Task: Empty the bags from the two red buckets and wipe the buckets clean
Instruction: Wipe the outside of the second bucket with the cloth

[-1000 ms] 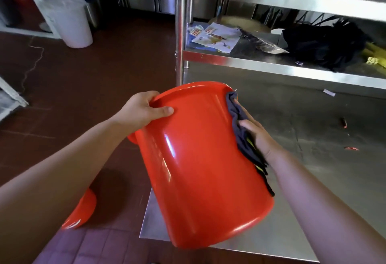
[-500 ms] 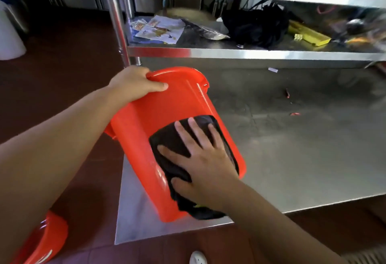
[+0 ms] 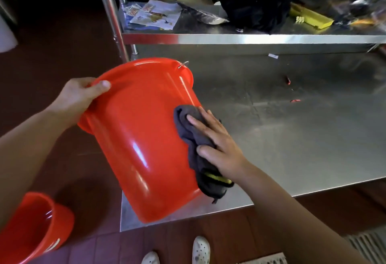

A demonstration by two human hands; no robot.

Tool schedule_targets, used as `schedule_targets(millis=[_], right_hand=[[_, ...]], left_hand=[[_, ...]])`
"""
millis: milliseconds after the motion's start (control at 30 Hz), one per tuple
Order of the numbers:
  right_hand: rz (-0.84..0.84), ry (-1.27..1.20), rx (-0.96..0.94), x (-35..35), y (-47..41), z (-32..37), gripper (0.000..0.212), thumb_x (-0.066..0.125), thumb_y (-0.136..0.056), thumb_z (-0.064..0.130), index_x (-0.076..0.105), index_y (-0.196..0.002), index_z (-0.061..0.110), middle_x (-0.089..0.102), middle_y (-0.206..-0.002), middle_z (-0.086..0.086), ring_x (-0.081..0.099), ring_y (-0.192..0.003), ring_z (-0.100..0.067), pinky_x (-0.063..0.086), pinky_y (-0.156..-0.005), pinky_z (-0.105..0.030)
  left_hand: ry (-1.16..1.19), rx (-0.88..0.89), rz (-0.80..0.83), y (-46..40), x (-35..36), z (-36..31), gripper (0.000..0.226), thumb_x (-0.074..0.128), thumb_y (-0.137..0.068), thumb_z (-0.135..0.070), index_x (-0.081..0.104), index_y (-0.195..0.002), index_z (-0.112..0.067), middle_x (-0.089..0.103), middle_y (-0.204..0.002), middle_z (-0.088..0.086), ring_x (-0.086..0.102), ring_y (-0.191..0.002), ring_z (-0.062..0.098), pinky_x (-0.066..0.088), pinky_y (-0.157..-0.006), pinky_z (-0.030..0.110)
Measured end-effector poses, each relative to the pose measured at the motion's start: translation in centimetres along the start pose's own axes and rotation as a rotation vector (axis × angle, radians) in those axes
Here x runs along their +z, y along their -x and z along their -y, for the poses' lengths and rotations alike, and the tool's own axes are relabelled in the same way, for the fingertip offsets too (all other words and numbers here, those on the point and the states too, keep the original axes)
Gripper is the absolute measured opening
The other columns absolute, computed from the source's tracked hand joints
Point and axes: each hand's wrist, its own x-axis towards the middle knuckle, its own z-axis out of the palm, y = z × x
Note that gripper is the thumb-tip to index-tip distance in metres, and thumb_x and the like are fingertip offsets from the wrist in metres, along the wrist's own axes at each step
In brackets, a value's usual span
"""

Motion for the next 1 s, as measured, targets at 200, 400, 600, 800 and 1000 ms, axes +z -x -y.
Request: schedule_targets(millis=[200, 400, 600, 800, 1000], right_hand=[[0.006, -0.671, 0.326, 1.2, 0.1, -1.0, 0.050, 0.038, -0.094, 0.001, 0.043, -0.135, 0.030, 0.046, -0.142, 0.005, 0.045, -0.129, -0.007, 0.039, -0.102, -0.018], [-0.007, -1.017, 0.478, 1.4, -0.7, 0.3, 0.050, 0.039, -0.092, 0.000, 0.047, -0.135, 0.023, 0.056, -0.130, 0.004, 0.047, -0.125, -0.021, 0.048, -0.091, -0.023], [0.041, -0.415, 0.270, 3.0, -2.7, 3.7, 0.057, 0.046, -0.090, 0.015, 0.033, -0.133, 0.050, 0.018, -0.156, 0.014, 0.012, -0.145, -0.005, 0.011, -0.120, -0.037], [0.128, 0.510, -0.248, 6.2, -5.1, 9.0, 0.069, 0.039, -0.077, 0.048, 0.019, -0.142, 0.053, -0.002, -0.160, 0.011, -0.013, -0.146, -0.015, -0.002, -0.115, -0.051], [0.230, 0.590, -0.464, 6.1, -7.5, 10.0, 0.061, 0.048, -0.081, 0.042, 0.036, -0.140, 0.045, 0.009, -0.160, 0.009, -0.007, -0.147, -0.016, -0.005, -0.115, -0.054]], left_hand=[[0.058, -0.042, -0.108, 3.4, -3.9, 4.6, 0.043, 0.046, -0.092, -0.052, 0.059, -0.075, -0.015, 0.054, -0.071, 0.013, 0.058, -0.053, 0.018, 0.049, -0.047, 0.028], [0.100, 0.054, 0.058, 3.5, -6.6, 3.4, 0.033, 0.047, -0.091, -0.009, 0.074, -0.088, -0.029, 0.070, -0.092, -0.009, 0.064, -0.087, 0.007, 0.054, -0.072, 0.016], [0.015, -0.001, 0.147, 2.9, -5.0, -1.3, 0.017, 0.058, -0.091, -0.029, 0.071, -0.086, -0.018, 0.071, -0.076, -0.009, 0.065, -0.071, 0.006, 0.049, -0.066, 0.025], [0.045, -0.099, 0.049, 2.8, -3.3, -2.3, 0.048, 0.061, -0.069, -0.061, 0.072, -0.081, -0.015, 0.073, -0.087, 0.008, 0.067, -0.083, 0.018, 0.053, -0.083, 0.037], [0.201, -0.130, -0.153, 3.5, -3.3, 0.1, 0.054, 0.070, -0.074, -0.057, 0.070, -0.077, -0.003, 0.067, -0.073, 0.015, 0.059, -0.069, 0.020, 0.049, -0.066, 0.037]])
